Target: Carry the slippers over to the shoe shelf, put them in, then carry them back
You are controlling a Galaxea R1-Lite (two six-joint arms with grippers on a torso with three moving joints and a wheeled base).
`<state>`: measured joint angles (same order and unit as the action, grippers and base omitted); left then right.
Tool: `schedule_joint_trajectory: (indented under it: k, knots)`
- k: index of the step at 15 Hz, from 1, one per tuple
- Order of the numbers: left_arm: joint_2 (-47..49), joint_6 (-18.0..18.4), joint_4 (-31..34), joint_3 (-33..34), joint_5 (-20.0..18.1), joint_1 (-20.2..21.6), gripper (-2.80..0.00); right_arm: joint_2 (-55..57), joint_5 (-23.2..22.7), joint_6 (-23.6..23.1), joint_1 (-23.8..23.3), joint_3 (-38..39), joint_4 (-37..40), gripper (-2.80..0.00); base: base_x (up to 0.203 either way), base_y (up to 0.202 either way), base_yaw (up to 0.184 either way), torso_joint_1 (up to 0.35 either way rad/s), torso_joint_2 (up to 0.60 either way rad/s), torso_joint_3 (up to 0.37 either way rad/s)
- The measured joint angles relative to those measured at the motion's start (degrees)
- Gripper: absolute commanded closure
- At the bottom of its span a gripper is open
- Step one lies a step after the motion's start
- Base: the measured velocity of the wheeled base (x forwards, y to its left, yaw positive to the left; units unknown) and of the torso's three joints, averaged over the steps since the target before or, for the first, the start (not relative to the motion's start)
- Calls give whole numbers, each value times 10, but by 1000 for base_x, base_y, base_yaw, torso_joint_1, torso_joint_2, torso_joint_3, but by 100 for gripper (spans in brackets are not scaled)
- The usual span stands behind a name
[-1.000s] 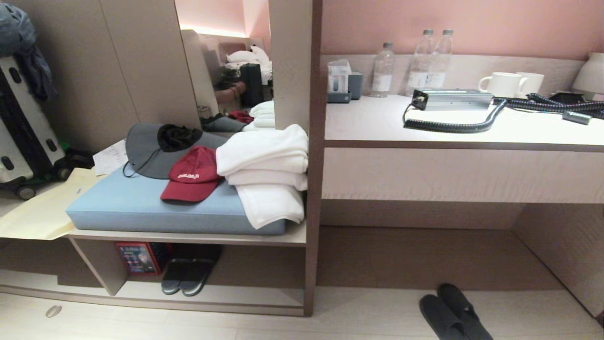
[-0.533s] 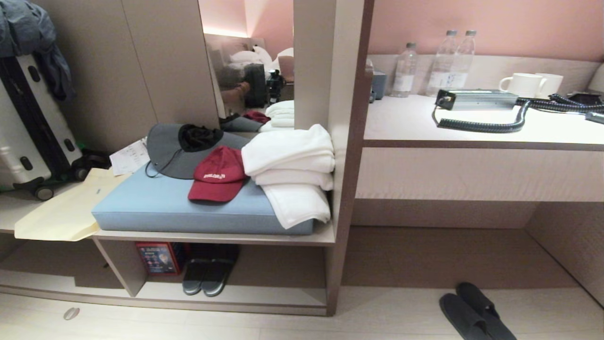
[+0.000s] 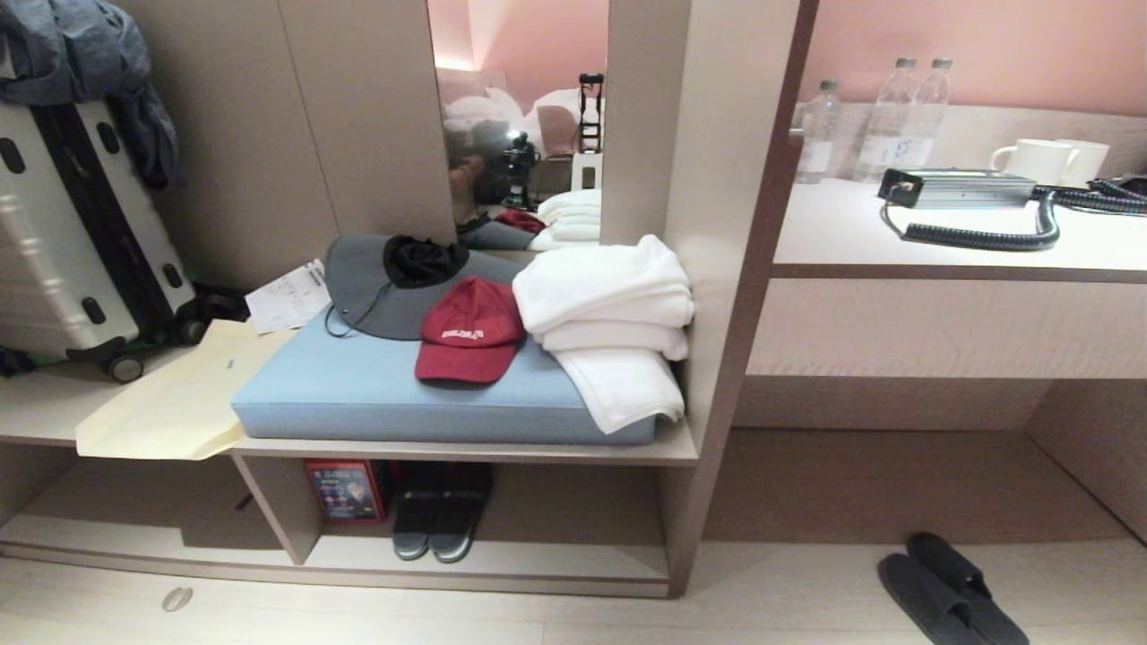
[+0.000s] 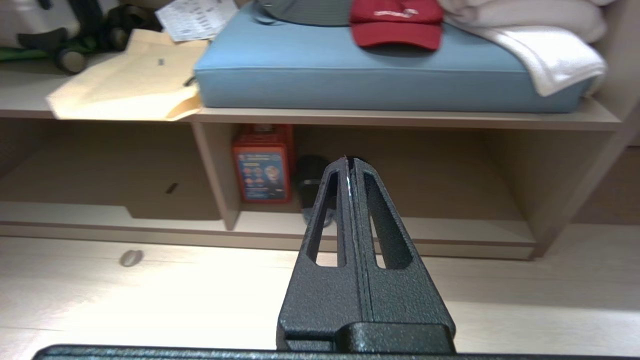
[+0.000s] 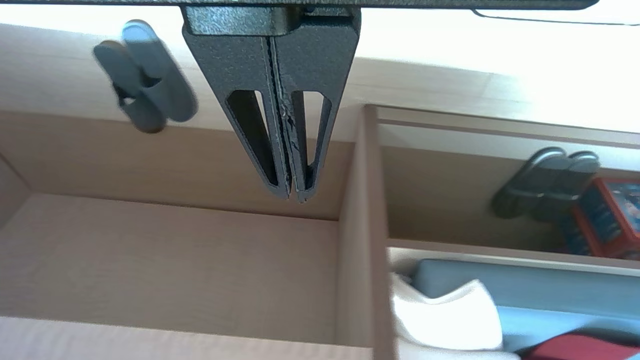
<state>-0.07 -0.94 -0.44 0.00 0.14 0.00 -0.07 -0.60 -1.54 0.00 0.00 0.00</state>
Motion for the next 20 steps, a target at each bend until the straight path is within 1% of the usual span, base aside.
schedule_joint_trajectory:
  k: [5,6,10,20]
  knots:
    - [0,1,0,0,0,0,0,0,0,0,0,0,0,0,0,189,-2,0,2,1]
    - [0,2,0,0,0,0,0,0,0,0,0,0,0,0,0,103,-4,2,-2,4]
    - [0,0,0,0,0,0,0,0,0,0,0,0,0,0,-18,2,0,2,2,-1]
    - [0,0,0,0,0,0,0,0,0,0,0,0,0,0,-190,0,2,0,3,3]
